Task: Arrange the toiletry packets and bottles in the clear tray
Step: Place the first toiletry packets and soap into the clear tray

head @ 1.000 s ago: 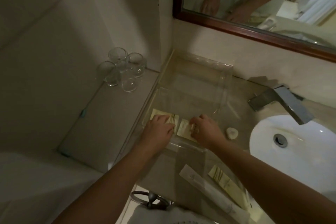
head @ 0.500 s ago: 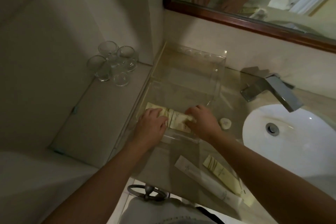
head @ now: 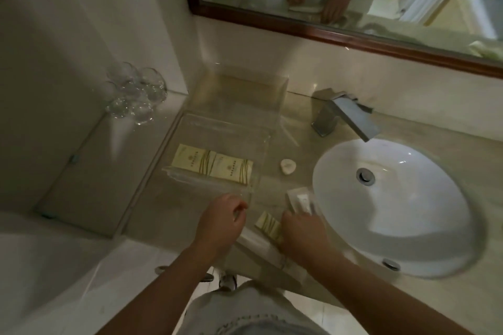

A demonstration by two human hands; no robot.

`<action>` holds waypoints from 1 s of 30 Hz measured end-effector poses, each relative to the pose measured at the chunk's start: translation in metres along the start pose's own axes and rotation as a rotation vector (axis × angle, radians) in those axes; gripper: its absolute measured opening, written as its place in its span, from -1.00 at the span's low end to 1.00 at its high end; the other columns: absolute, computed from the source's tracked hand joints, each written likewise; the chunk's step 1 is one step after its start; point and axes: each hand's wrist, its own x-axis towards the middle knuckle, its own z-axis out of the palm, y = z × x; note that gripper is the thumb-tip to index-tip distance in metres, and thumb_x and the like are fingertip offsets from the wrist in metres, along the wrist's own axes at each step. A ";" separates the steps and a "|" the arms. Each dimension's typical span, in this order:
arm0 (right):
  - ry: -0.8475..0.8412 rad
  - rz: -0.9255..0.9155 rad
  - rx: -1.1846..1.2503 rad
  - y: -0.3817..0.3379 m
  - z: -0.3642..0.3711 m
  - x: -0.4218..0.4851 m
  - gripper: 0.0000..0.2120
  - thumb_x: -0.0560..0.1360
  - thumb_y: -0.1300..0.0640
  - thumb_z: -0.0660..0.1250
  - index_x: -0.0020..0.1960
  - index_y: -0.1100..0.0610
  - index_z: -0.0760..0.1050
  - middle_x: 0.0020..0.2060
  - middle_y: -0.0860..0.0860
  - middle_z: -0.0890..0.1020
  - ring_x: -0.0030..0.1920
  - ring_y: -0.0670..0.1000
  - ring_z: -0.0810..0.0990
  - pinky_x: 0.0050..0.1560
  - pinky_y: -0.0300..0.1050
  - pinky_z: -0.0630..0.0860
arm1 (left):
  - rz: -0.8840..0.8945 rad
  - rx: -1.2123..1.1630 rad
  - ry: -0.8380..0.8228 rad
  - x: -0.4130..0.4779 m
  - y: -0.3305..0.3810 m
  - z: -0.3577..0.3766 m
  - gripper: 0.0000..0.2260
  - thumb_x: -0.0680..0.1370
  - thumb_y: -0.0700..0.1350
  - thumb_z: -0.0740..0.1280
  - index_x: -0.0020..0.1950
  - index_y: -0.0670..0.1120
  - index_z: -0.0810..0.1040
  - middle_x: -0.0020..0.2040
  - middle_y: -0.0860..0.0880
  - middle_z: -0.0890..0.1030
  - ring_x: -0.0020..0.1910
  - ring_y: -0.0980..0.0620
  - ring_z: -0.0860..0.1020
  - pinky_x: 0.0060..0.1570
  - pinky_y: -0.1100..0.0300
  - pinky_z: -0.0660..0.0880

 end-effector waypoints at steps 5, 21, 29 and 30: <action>-0.064 -0.023 0.058 0.004 -0.005 0.001 -0.82 0.51 0.11 0.21 0.03 0.07 0.56 -0.06 0.03 0.66 -0.03 0.08 0.63 -0.09 -0.12 0.47 | -0.099 -0.086 -0.009 -0.012 0.010 0.001 -0.81 0.51 -0.10 0.33 0.11 0.00 0.56 -0.04 0.08 0.53 -0.03 0.14 0.51 0.02 0.18 0.50; -0.108 -0.136 0.526 -0.027 -0.075 0.054 -0.90 0.54 0.01 0.30 0.00 -0.03 0.57 -0.21 -0.11 0.60 -0.21 -0.12 0.58 -0.28 -0.25 0.45 | -0.402 -0.521 0.136 0.024 -0.025 -0.076 -0.89 0.50 -0.19 0.39 -0.01 -0.17 0.63 -0.09 -0.07 0.67 -0.06 -0.02 0.62 -0.02 0.09 0.55; -0.016 -0.007 0.628 -0.041 -0.088 0.117 -0.88 0.53 0.04 0.35 0.04 0.03 0.58 -0.12 -0.05 0.63 -0.18 -0.10 0.58 -0.22 -0.19 0.50 | -0.482 -0.462 0.325 0.082 -0.066 -0.116 -0.84 0.46 -0.15 0.43 0.00 -0.17 0.63 -0.10 -0.09 0.68 -0.12 -0.04 0.64 -0.06 0.08 0.58; -0.001 0.036 0.675 -0.043 -0.089 0.127 -0.89 0.52 0.06 0.36 0.03 0.04 0.59 -0.12 -0.02 0.65 -0.15 -0.06 0.61 -0.15 -0.11 0.56 | -0.490 -0.440 0.317 0.093 -0.069 -0.117 -0.82 0.46 -0.14 0.42 0.03 -0.17 0.62 -0.07 -0.09 0.68 -0.12 -0.05 0.64 -0.06 0.08 0.58</action>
